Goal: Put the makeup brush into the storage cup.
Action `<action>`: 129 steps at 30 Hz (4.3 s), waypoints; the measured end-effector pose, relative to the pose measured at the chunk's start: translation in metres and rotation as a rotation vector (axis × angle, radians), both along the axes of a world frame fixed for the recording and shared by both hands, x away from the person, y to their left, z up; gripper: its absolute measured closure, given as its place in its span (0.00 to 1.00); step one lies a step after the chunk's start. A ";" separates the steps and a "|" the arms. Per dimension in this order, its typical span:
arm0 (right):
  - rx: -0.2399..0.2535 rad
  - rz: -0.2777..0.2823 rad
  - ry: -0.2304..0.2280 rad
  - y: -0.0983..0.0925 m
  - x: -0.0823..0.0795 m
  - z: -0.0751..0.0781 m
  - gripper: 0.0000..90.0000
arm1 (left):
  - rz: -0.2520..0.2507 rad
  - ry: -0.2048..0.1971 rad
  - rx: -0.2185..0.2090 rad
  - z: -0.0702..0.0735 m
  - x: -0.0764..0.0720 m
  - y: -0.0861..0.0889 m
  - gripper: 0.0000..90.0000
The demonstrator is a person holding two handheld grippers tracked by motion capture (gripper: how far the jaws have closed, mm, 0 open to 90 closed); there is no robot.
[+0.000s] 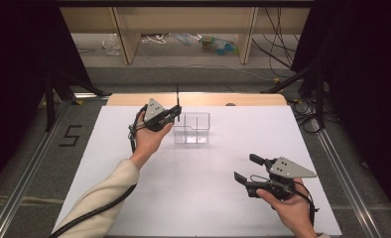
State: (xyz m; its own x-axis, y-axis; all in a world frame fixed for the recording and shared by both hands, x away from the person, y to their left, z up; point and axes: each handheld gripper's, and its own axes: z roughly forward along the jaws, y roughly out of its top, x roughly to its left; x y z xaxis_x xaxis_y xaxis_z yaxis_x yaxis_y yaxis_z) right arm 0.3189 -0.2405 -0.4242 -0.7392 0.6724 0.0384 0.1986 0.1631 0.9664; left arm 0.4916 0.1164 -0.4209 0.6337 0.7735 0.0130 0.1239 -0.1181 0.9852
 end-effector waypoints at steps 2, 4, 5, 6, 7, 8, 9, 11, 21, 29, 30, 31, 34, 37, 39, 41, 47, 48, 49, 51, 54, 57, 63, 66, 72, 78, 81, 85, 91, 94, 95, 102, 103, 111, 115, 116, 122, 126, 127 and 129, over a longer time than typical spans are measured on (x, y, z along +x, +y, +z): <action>-0.001 0.000 0.000 0.000 0.000 0.000 0.23 | 0.002 0.004 0.000 -0.001 0.000 0.000 0.95; 0.000 0.003 0.036 0.000 -0.002 0.000 0.23 | 0.003 0.003 -0.001 -0.002 0.001 0.000 0.95; 0.000 0.001 0.034 0.000 -0.002 0.000 0.23 | 0.003 0.005 0.000 -0.002 0.001 0.000 0.95; 0.000 0.001 0.034 0.000 -0.002 0.000 0.23 | 0.005 0.007 0.001 -0.002 0.001 0.001 0.95; 0.000 0.001 0.032 0.000 -0.002 0.000 0.23 | 0.006 0.009 -0.001 -0.002 0.001 0.000 0.95; 0.001 0.001 0.033 0.001 -0.002 0.000 0.23 | 0.005 0.009 0.000 -0.003 0.001 0.000 0.95; 0.000 0.001 0.032 0.000 -0.002 0.000 0.23 | 0.005 0.009 0.000 -0.003 0.001 0.000 0.95; -0.012 0.000 0.036 0.000 -0.002 0.000 0.23 | 0.005 0.010 -0.002 -0.004 0.001 0.000 0.95; -0.011 -0.006 0.028 0.000 -0.002 0.000 0.23 | 0.009 0.017 -0.003 -0.007 0.002 0.002 0.94; -0.015 -0.007 0.006 0.000 0.000 0.000 0.23 | 0.009 0.024 0.001 -0.009 0.002 0.001 0.94; -0.015 -0.007 0.005 0.000 0.000 0.000 0.23 | 0.009 0.025 0.003 -0.009 0.002 0.001 0.94; -0.014 -0.005 0.010 0.000 -0.001 0.000 0.23 | 0.009 0.025 0.004 -0.010 0.002 0.001 0.94; -0.012 -0.004 0.031 0.001 -0.002 0.000 0.23 | 0.007 0.025 0.004 -0.010 0.002 0.000 0.94; -0.016 0.000 0.037 0.000 -0.002 0.000 0.23 | 0.006 0.026 0.004 -0.010 0.002 0.000 0.94; -0.016 0.001 0.036 0.000 -0.002 0.000 0.23 | 0.006 0.028 0.006 -0.011 0.002 0.000 0.94; -0.016 0.000 0.036 0.000 -0.002 0.000 0.23 | 0.006 0.029 0.006 -0.012 0.003 0.000 0.94; -0.017 0.001 0.036 0.000 -0.002 0.000 0.23 | 0.007 0.035 0.007 -0.013 0.003 0.000 0.94; -0.017 0.001 0.035 0.000 -0.002 0.000 0.23 | 0.008 0.036 0.006 -0.014 0.003 0.000 0.94; -0.017 0.001 0.035 0.000 -0.002 0.000 0.23 | 0.009 0.036 0.006 -0.014 0.003 0.000 0.94; -0.016 0.001 0.037 0.000 -0.002 0.000 0.23 | 0.010 0.036 0.006 -0.014 0.003 0.000 0.94; -0.017 0.002 0.035 0.000 -0.002 0.000 0.23 | 0.008 0.039 0.011 -0.015 0.003 -0.001 0.94; -0.018 0.002 0.036 0.000 -0.002 0.000 0.23 | 0.005 0.041 0.010 -0.016 0.002 -0.002 0.94; -0.018 0.002 0.036 0.000 -0.002 0.000 0.23 | 0.005 0.043 0.013 -0.017 0.002 -0.002 0.94; -0.018 0.002 0.037 0.000 -0.002 0.000 0.23 | 0.006 0.045 0.012 -0.018 0.003 -0.002 0.94; -0.018 0.003 0.036 0.001 -0.002 0.000 0.23 | 0.006 0.049 0.013 -0.019 0.002 -0.002 0.94; -0.019 0.004 0.035 0.001 -0.002 0.000 0.23 | 0.013 0.054 0.012 -0.020 0.004 -0.001 0.94; -0.018 0.003 0.036 0.001 -0.002 0.000 0.23 | 0.014 0.055 0.010 -0.020 0.004 -0.001 0.94; -0.020 0.007 0.011 0.000 0.000 -0.001 0.23 | 0.012 0.054 0.011 -0.020 0.004 -0.001 0.94; -0.014 0.009 0.037 0.001 -0.002 0.000 0.23 | 0.012 0.055 0.010 -0.020 0.004 0.000 0.94; -0.019 0.008 0.011 0.000 0.000 -0.001 0.23 | 0.013 0.057 0.006 -0.020 0.004 0.000 0.94; -0.022 0.006 0.013 0.000 -0.001 0.000 0.23 | 0.015 0.057 0.004 -0.020 0.004 0.000 0.93; -0.020 0.011 0.012 0.000 0.000 -0.001 0.22 | 0.046 0.092 -0.048 -0.013 0.003 -0.001 0.26; -0.015 0.014 0.009 0.001 0.000 -0.001 0.22 | 0.042 0.095 -0.054 -0.013 0.003 -0.002 0.25; -0.015 0.014 0.010 0.001 0.000 -0.001 0.22 | 0.032 0.075 -0.032 -0.011 0.001 -0.003 0.17; -0.018 0.009 0.014 0.000 -0.001 -0.001 0.22 | 0.024 0.070 -0.028 -0.009 0.000 -0.003 0.16; -0.019 0.009 0.014 0.000 -0.001 -0.001 0.22 | 0.022 0.069 -0.027 -0.009 0.000 -0.003 0.16; -0.017 0.004 0.037 0.001 -0.002 0.000 0.22 | 0.002 0.068 -0.022 -0.008 -0.003 -0.003 0.17; -0.016 0.004 0.038 0.001 -0.002 0.000 0.22 | -0.006 0.063 -0.017 -0.006 -0.006 -0.002 0.17; -0.016 0.004 0.038 0.001 -0.002 0.000 0.22 | -0.009 0.062 -0.022 -0.005 -0.007 -0.002 0.17; -0.016 0.004 0.040 0.000 -0.002 0.000 0.22 | -0.011 0.059 -0.020 -0.003 -0.009 -0.002 0.17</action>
State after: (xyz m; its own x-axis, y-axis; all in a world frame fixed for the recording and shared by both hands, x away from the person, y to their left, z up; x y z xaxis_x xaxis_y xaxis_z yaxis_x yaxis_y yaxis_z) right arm 0.3168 -0.2401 -0.4243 -0.7399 0.6704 0.0568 0.2361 0.1796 0.9550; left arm 0.4827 0.1148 -0.4242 0.6412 0.7663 -0.0395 0.1805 -0.1005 0.9784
